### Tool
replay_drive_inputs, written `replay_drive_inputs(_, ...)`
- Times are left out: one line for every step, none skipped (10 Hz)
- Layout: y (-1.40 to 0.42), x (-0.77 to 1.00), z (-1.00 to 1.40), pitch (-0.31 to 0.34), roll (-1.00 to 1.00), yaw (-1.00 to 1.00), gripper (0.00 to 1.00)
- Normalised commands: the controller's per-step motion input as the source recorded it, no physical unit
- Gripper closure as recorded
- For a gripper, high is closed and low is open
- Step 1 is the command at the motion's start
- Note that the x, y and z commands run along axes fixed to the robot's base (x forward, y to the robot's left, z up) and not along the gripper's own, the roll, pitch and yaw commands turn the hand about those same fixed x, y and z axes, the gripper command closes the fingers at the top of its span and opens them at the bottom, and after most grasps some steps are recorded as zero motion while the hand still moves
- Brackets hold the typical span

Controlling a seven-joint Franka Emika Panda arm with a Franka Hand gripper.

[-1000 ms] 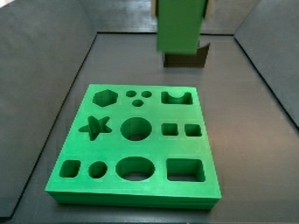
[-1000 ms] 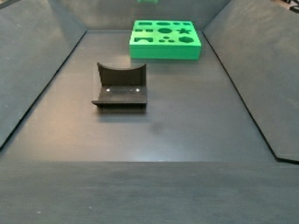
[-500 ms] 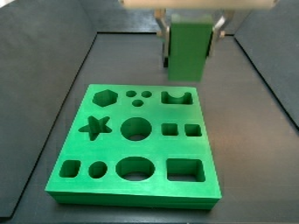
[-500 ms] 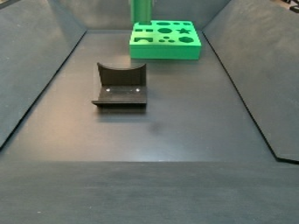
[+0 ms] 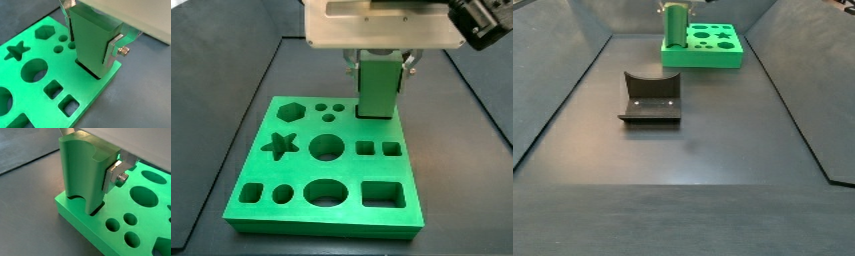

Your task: Insert the arch object.

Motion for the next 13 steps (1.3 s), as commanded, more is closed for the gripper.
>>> replay_drive_inputs(-0.03, -0.14, -0.13, -0.114, 0.00, 0.17, 1.00)
replay_drive_inputs(0.00, -0.22, -0.14, -0.123, 0.00, 0.17, 1.00)
replay_drive_inputs(0.00, -0.33, -0.13, -0.190, 0.00, 0.18, 1.00)
replay_drive_inputs(-0.03, -0.13, -0.23, -0.103, 0.00, 0.13, 1.00)
replay_drive_inputs(0.03, 0.24, -0.60, 0.046, -0.04, 0.01, 1.00)
replay_drive_inputs(0.13, 0.23, -0.97, 0.010, -0.05, 0.00, 1.00)
replay_drive_inputs(0.13, 0.24, -0.98, 0.019, -0.03, 0.00, 1.00)
replay_drive_inputs(0.17, 0.23, -0.91, 0.019, -0.06, 0.00, 1.00)
replay_drive_inputs(0.00, 0.24, -0.94, 0.019, 0.00, 0.00, 1.00)
replay_drive_inputs(-0.12, 0.15, -0.80, 0.000, 0.14, 0.00, 1.00)
replay_drive_inputs(0.00, 0.04, -0.15, -0.009, -0.08, 0.00, 1.00)
replay_drive_inputs(0.09, 0.00, 0.00, 0.000, -0.05, 0.00, 1.00)
replay_drive_inputs(0.00, 0.00, 0.00, 0.000, 0.00, 0.00, 1.00)
